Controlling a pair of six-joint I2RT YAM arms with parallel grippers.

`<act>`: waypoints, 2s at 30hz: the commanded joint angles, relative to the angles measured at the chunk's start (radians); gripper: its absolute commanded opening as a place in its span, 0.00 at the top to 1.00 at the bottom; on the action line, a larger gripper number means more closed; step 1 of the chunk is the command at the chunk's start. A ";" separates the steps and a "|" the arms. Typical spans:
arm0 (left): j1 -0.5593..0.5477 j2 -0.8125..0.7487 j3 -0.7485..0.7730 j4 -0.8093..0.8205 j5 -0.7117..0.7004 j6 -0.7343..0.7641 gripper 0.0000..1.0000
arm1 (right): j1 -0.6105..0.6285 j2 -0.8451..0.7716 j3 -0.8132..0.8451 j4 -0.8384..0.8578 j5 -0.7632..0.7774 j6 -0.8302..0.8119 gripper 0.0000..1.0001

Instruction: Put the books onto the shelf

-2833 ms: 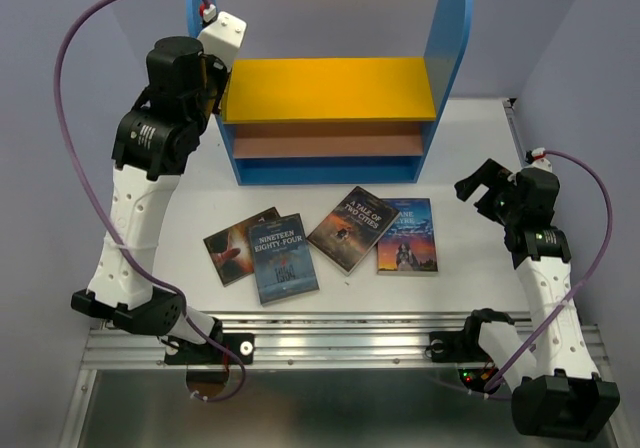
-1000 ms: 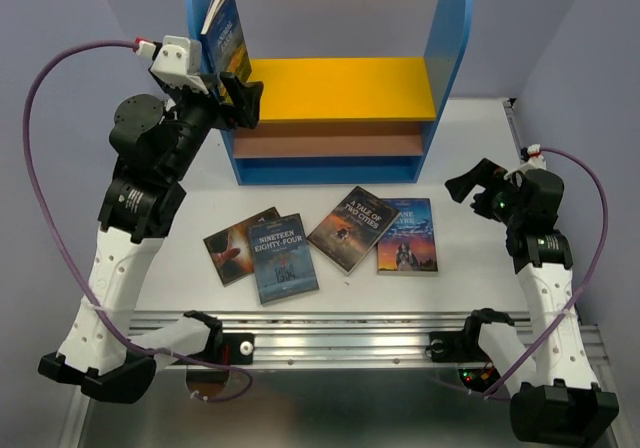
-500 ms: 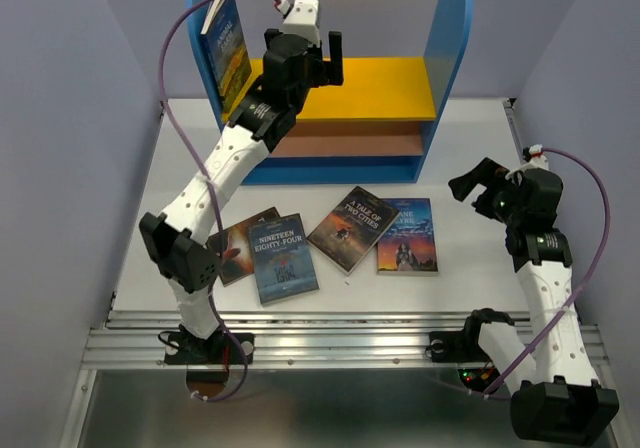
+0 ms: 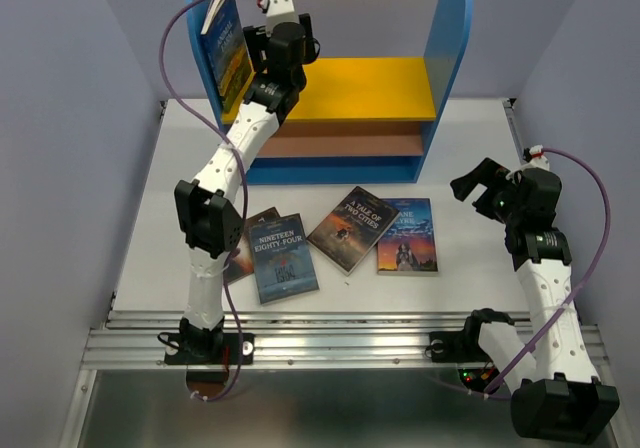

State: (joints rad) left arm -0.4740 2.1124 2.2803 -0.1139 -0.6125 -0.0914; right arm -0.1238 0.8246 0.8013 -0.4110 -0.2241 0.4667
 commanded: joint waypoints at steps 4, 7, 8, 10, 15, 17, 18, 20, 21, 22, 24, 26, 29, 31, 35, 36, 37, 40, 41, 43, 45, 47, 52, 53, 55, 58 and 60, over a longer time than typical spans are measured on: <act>0.049 -0.020 0.008 0.191 -0.070 0.028 0.01 | 0.001 -0.012 -0.013 0.023 0.028 -0.013 0.00; 0.054 -0.017 -0.007 0.229 -0.101 0.045 0.01 | 0.001 -0.005 -0.013 0.021 0.028 -0.013 0.00; 0.054 -0.012 -0.002 0.226 -0.137 0.048 0.01 | 0.001 -0.007 -0.013 0.020 0.026 -0.013 0.00; 0.060 -0.008 -0.004 0.217 -0.159 0.047 0.01 | 0.001 -0.013 -0.016 0.020 0.026 -0.014 0.00; 0.072 -0.022 -0.024 0.189 -0.320 0.012 0.01 | 0.001 -0.022 -0.019 0.018 0.040 -0.014 0.00; 0.080 -0.022 -0.016 0.155 -0.355 -0.011 0.01 | 0.001 -0.022 -0.019 0.018 0.039 -0.014 0.00; 0.087 -0.022 -0.005 0.119 -0.375 -0.045 0.01 | 0.001 -0.022 -0.019 0.018 0.040 -0.014 0.00; 0.095 -0.022 0.005 0.073 -0.397 -0.080 0.01 | 0.001 -0.024 -0.020 0.018 0.043 -0.014 0.00; 0.097 -0.022 0.008 0.050 -0.411 -0.090 0.01 | 0.001 -0.025 -0.020 0.018 0.043 -0.014 0.00; 0.097 -0.023 0.008 0.045 -0.420 -0.090 0.01 | 0.001 -0.027 -0.022 0.018 0.043 -0.014 0.00; 0.095 -0.029 0.010 0.017 -0.431 -0.103 0.01 | 0.001 -0.028 -0.025 0.018 0.048 -0.014 0.00; 0.097 -0.035 0.007 -0.010 -0.418 -0.128 0.01 | 0.001 -0.028 -0.024 0.020 0.052 -0.013 0.00; 0.097 -0.055 -0.016 -0.018 -0.383 -0.148 0.01 | 0.001 -0.028 -0.022 0.018 0.051 -0.013 0.00; 0.094 -0.069 -0.030 -0.018 -0.333 -0.149 0.01 | 0.001 -0.030 -0.024 0.020 0.049 -0.014 0.00; 0.080 -0.094 -0.053 -0.009 -0.253 -0.130 0.01 | 0.001 -0.030 -0.024 0.018 0.055 -0.013 0.00; 0.069 -0.109 -0.086 0.020 -0.233 -0.111 0.01 | 0.001 -0.028 -0.025 0.020 0.054 -0.011 0.00; 0.064 -0.118 -0.087 0.037 -0.234 -0.105 0.01 | 0.001 -0.028 -0.025 0.020 0.052 -0.013 0.00; 0.057 -0.141 -0.133 0.059 -0.211 -0.108 0.01 | 0.001 -0.027 -0.027 0.020 0.046 -0.014 0.00; 0.058 -0.147 -0.137 0.056 -0.202 -0.113 0.01 | 0.001 -0.027 -0.027 0.020 0.046 -0.014 0.00; 0.054 -0.170 -0.146 0.051 -0.173 -0.122 0.01 | 0.001 -0.027 -0.027 0.020 0.048 -0.014 0.00; 0.049 -0.190 -0.166 0.051 -0.119 -0.126 0.01 | 0.001 -0.027 -0.025 0.020 0.049 -0.016 0.00; 0.043 -0.224 -0.191 0.051 -0.073 -0.125 0.01 | 0.001 -0.024 -0.022 0.018 0.046 -0.017 0.00; 0.017 -0.325 -0.283 0.071 0.110 -0.110 0.01 | 0.001 -0.038 -0.020 0.018 0.046 -0.013 0.00; 0.012 -0.342 -0.318 0.069 0.135 -0.114 0.01 | 0.001 -0.039 -0.020 0.017 0.046 -0.011 0.00; -0.005 -0.406 -0.364 0.065 0.227 -0.125 0.01 | 0.001 -0.045 -0.020 0.012 0.042 -0.010 0.00; -0.040 -0.538 -0.500 0.071 0.312 -0.185 0.01 | 0.001 -0.053 -0.028 0.011 0.031 -0.007 0.00; -0.078 -0.618 -0.645 0.095 0.346 -0.191 0.01 | 0.001 -0.056 -0.030 0.006 0.029 -0.005 0.00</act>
State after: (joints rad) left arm -0.4980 1.6501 1.7874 -0.0826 -0.3977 -0.2428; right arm -0.1238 0.7876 0.7742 -0.4175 -0.1875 0.4671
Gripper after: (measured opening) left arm 0.989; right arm 0.998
